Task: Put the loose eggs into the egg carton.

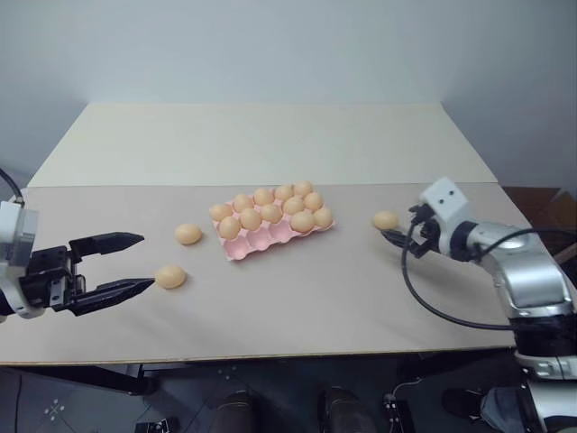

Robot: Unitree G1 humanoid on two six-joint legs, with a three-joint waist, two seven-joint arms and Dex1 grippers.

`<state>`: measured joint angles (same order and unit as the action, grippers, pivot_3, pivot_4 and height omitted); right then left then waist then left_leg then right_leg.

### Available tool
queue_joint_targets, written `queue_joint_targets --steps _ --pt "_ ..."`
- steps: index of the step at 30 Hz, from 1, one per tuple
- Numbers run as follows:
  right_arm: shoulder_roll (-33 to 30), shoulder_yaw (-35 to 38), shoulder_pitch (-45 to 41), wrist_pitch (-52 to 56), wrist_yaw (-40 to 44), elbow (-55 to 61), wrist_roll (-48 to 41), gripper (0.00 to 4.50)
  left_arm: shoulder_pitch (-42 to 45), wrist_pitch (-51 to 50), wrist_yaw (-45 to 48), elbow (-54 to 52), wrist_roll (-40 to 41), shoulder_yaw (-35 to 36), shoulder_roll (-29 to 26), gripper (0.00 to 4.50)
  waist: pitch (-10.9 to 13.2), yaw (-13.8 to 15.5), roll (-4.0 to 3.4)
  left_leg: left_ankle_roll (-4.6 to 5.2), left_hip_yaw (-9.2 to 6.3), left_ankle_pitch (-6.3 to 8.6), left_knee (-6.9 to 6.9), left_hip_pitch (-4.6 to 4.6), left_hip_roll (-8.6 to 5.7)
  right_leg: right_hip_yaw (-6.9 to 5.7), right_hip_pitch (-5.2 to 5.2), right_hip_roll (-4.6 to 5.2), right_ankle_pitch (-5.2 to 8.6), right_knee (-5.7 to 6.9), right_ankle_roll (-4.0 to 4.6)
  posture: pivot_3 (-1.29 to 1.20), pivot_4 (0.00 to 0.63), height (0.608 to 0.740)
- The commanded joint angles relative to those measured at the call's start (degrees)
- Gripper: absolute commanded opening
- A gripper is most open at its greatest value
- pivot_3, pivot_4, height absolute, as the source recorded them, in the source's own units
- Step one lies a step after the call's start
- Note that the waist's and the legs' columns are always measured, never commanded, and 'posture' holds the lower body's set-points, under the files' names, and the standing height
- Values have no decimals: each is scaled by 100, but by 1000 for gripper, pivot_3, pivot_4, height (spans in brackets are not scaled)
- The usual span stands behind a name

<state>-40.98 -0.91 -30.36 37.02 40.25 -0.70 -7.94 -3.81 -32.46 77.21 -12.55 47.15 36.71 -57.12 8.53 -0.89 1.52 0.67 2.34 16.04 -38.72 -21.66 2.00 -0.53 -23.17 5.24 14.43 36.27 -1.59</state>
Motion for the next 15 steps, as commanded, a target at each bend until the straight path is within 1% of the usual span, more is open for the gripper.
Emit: queue_joint_targets --steps 1,8,15 --pt "250 -316 -732 -724 -138 -1171 410 4492 134 138 6 -75 21 0 -11 4500 0 -5 -1 0 2 0 0 0 -1 0 1 0 0 -1 0 0 150 740" --pt "644 -728 -1546 -1543 -228 -3030 939 4492 44 142 -8 -183 27 84 45 4500 1 5 -1 0 4 0 -1 -14 0 -6 -4 3 0 -8 -1 0 150 740" --pt "801 -700 -1847 -2051 -259 -3995 1142 4492 -172 116 -34 -345 88 284 88 4500 1 -19 -2 0 2 0 -1 -9 2 -5 -4 4 -1 -2 0 0 150 740"
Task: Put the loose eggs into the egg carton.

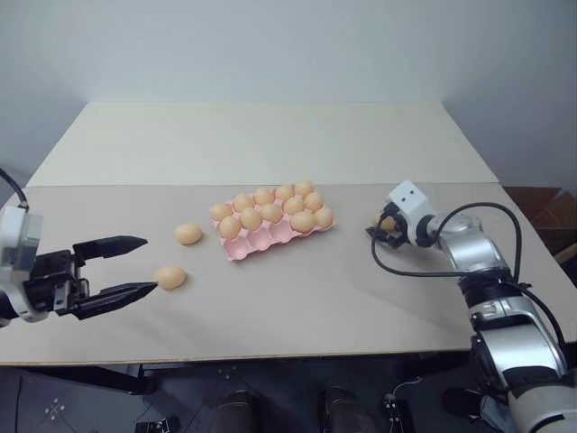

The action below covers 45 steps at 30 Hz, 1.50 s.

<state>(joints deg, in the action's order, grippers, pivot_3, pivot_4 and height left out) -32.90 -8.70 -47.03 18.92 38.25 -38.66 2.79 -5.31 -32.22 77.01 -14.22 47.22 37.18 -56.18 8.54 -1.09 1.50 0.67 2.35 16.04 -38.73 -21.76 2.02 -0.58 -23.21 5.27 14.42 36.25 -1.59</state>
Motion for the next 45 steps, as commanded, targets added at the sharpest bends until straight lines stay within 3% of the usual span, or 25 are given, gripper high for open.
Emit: queue_joint_targets --steps 1,4,9,13,15,21,24,29,35,38,42,45 --pt "9 91 -207 -301 -60 -282 85 4492 -27 85 -18 -184 88 245 -7 4500 0 2 0 0 0 0 0 2 0 0 2 1 0 1 0 0 150 740" --pt "52 126 -255 -273 3 -346 64 3952 -28 60 -23 -185 96 291 -41 4500 0 -2 0 0 -1 0 0 5 0 0 3 0 -1 2 0 0 150 740" --pt "19 177 -154 0 49 -5 29 2322 -49 10 -6 -219 117 358 -76 4500 0 -2 0 0 -1 0 0 2 1 0 2 1 -1 0 0 0 150 740" --pt "-7 285 64 492 60 1177 -97 2322 -74 -62 -64 -213 136 472 -64 4500 1 3 -1 0 -4 0 1 0 2 -1 0 1 -1 0 0 0 150 740" --pt "57 379 207 1114 209 2309 -388 2322 -111 -148 -84 -188 218 618 -57 4500 2 2 -4 0 -4 0 1 -3 2 -1 -4 1 -1 2 0 0 150 740" --pt "585 32 403 2263 250 4457 -865 2322 -183 -350 -186 -101 382 947 -96 4500 2 -23 -6 0 -9 0 2 3 13 -1 -4 -7 -1 9 0 0 150 740" --pt "967 -296 347 2434 123 4685 -833 2322 -209 -356 -157 -47 315 1002 -155 4500 2 -9 -6 -1 -9 0 1 6 9 -3 -3 -5 -1 15 1 0 150 740" --pt "1626 -814 186 2195 -293 4137 -508 2322 -130 -370 -181 6 352 953 -167 4500 2 23 -6 -5 -10 -3 -2 4 0 -3 -8 1 -1 30 2 0 150 740" --pt "1846 -947 51 1875 -399 3615 -330 2322 -89 -348 -221 -47 337 915 -127 4500 3 17 -6 -12 -10 -6 -1 4 -3 -4 -9 0 0 41 2 0 150 740" --pt "1928 -926 58 1881 -396 3603 -368 3099 -118 -358 -221 -67 345 941 -117 4500 3 -6 -6 -11 -10 -6 0 3 -1 -3 -13 -3 0 42 2 0 150 740" --pt "1933 -865 16 1986 -331 3796 -432 4457 -145 -382 -234 -101 359 942 -103 4500 3 -42 -6 -12 -10 -7 0 5 1 -2 -14 -4 0 42 3 0 150 740" --pt "1920 -704 -24 2206 -366 4086 -546 4457 -132 -379 -249 -112 359 897 -87 4500 3 -60 -6 -12 -12 -7 0 5 1 -2 -15 -3 0 42 3 0 150 740"
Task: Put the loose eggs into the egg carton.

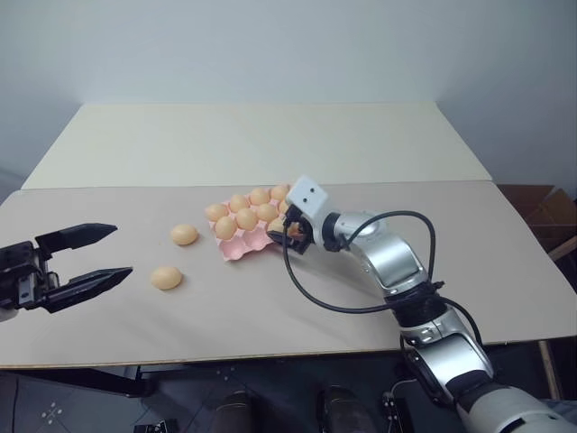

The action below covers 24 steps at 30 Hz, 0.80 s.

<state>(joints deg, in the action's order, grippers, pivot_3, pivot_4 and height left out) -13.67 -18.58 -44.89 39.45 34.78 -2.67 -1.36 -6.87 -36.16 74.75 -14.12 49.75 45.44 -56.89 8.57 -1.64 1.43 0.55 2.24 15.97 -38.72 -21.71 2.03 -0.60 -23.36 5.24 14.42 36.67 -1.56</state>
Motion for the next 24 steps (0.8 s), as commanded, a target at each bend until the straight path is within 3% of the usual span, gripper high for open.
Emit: queue_joint_targets --steps 1,9,12,17,21,24 --pt "-37 340 -230 229 -17 635 -169 4457 35 0 -33 -129 133 58 0 4500 0 -10 0 0 -1 0 0 0 0 0 0 0 0 0 0 0 150 740" --pt "-821 1026 145 1239 310 2255 -832 4457 213 38 -15 -66 117 -150 -54 4500 0 76 0 0 -4 0 0 -3 -1 -3 0 2 0 -3 0 0 150 740" --pt "-1638 1615 615 1551 852 3068 -1387 4457 134 64 140 -20 -6 -216 -113 4500 0 109 0 1 -3 0 0 -6 -3 -4 1 4 0 -12 0 0 150 740" --pt "-2965 2888 1897 861 1854 3402 -2011 4457 -77 256 143 -108 -153 -192 39 4500 0 123 3 13 0 8 4 -3 -1 -11 20 3 0 -51 -1 0 150 740" --pt "-3516 3402 2901 43 2251 3136 -1952 4457 -336 361 102 -218 -224 -155 235 4500 0 80 2 14 3 8 5 1 2 -3 21 -1 0 -48 -1 0 150 740" --pt "-3581 3361 3110 -85 2032 3007 -1922 4457 -400 453 69 -188 -302 -224 287 4500 0 45 3 15 10 9 9 15 6 6 25 -5 0 -45 -1 0 150 740"
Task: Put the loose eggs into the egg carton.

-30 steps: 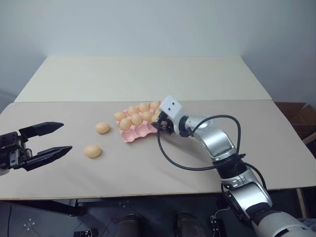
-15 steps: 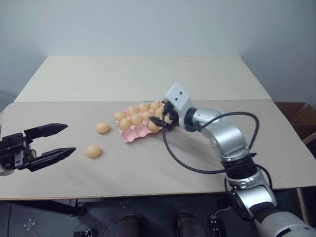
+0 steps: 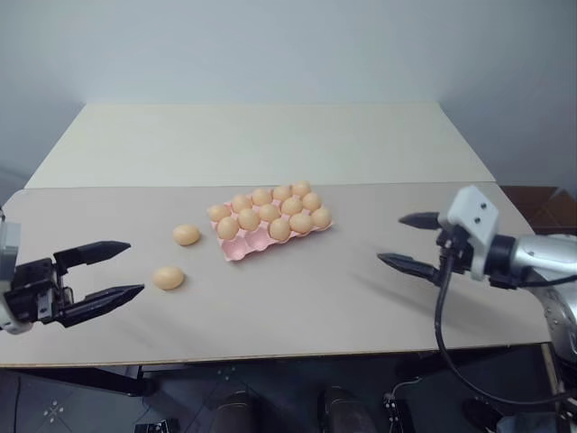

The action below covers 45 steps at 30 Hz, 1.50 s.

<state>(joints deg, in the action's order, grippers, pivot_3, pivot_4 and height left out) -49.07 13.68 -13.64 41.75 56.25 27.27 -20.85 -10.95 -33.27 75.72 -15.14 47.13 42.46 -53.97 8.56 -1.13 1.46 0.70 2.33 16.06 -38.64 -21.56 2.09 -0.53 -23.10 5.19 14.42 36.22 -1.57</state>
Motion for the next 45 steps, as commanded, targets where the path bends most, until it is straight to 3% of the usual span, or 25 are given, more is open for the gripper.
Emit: queue_joint_targets --steps 1,6,10,18,24,36,45 --pt "-15 106 -36 -296 -220 0 14 4457 21 185 -29 -46 -55 49 -12 4500 0 -5 0 0 0 0 -1 2 0 2 -1 -1 0 2 1 0 150 740" --pt "52 10 -95 -313 -397 71 -134 4457 156 408 -204 275 -374 -129 -2 4500 0 41 0 -2 0 -1 -4 7 -2 3 3 -1 -1 3 1 0 150 740" --pt "24 -84 -165 -322 -450 182 -247 4457 518 336 -1243 635 -870 -366 125 4500 0 80 0 -1 -4 -1 -4 0 -8 2 2 5 -1 -1 0 0 150 740" --pt "73 -273 -411 -238 -625 344 -413 4457 888 646 -1026 1470 -1208 -689 -165 4500 0 76 0 2 -4 1 -4 -10 -5 -4 -5 5 -2 -4 -1 0 150 740" --pt "144 -350 -371 -174 -818 508 -514 4457 1005 914 -276 1601 -1453 -1307 -462 4500 0 94 0 2 -4 1 -6 -13 -7 -7 -3 8 -2 -4 -1 0 150 740" --pt "51 -319 -364 -87 -894 557 -722 4457 2652 2125 -51 2840 -2726 -3331 -170 4500 -1 155 2 3 33 1 -12 -26 -8 -14 -8 4 -3 -2 -2 0 150 740" --pt "-50 -162 -222 56 -974 701 -872 4457 2842 2753 -241 3374 -3347 -3825 0 4500 -1 152 2 3 35 1 -14 -25 -6 -15 -9 4 -3 2 -3 0 150 740"
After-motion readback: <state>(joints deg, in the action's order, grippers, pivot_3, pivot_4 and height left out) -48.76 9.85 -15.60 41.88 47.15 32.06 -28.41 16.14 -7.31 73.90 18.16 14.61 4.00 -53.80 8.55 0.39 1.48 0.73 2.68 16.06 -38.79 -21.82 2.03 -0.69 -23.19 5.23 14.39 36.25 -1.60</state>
